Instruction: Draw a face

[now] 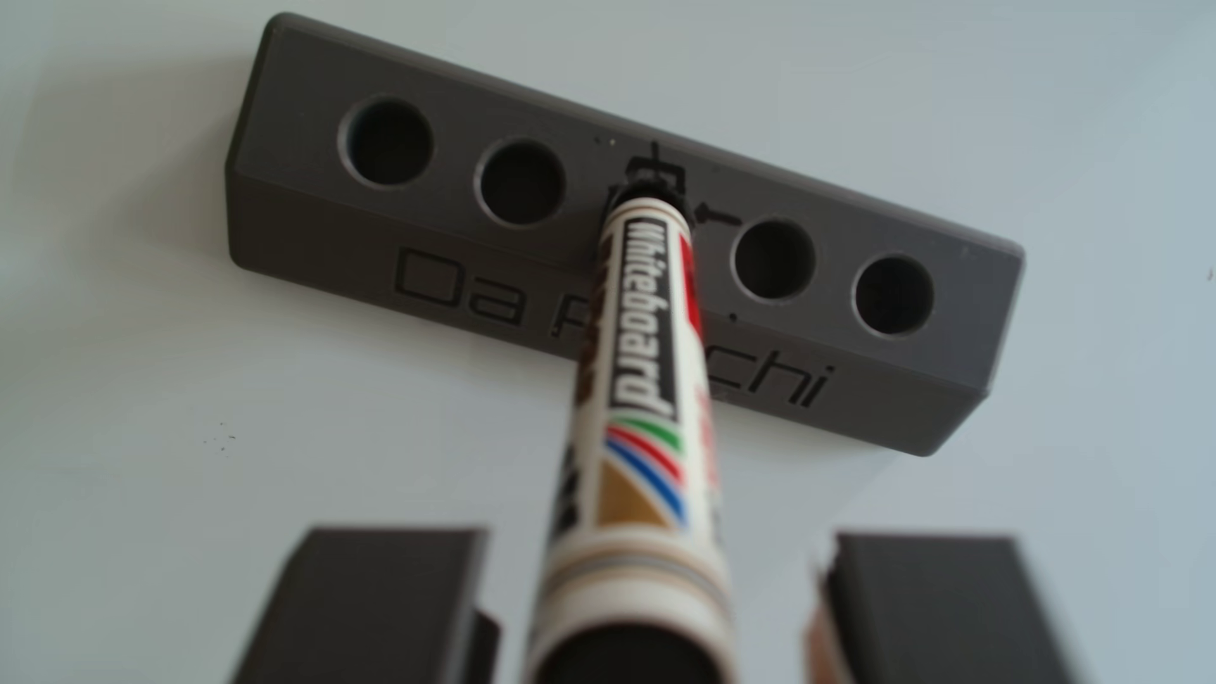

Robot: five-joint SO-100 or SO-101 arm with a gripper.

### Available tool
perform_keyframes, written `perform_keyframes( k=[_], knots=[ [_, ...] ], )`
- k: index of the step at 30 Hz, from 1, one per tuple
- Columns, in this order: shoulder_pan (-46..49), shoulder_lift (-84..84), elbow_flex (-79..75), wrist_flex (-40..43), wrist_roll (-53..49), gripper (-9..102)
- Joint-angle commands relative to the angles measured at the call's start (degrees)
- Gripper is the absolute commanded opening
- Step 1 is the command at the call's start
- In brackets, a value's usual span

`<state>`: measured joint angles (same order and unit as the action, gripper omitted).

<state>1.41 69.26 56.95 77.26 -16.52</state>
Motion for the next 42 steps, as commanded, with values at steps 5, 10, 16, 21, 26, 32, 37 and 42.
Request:
perform_keyframes(
  k=[5, 10, 16, 21, 26, 32, 37, 42],
  knots=[
    [0.44, -0.62, -4.48, -0.53, -0.18, 99],
    [0.53, -1.23, -4.57, -0.62, -0.26, 99],
    [0.53, -0.97, -4.66, -1.49, -0.26, 99],
    [0.53, -0.79, -4.66, -2.20, -0.26, 99],
    [0.44, -1.05, -4.66, -2.20, -0.26, 99],
    [0.44, -0.97, -4.66, -4.13, -0.35, 99],
    [0.44, -1.23, -4.66, -4.13, -0.26, 99],
    [0.18, -0.70, -4.66, -4.22, -0.26, 85]
  ],
)
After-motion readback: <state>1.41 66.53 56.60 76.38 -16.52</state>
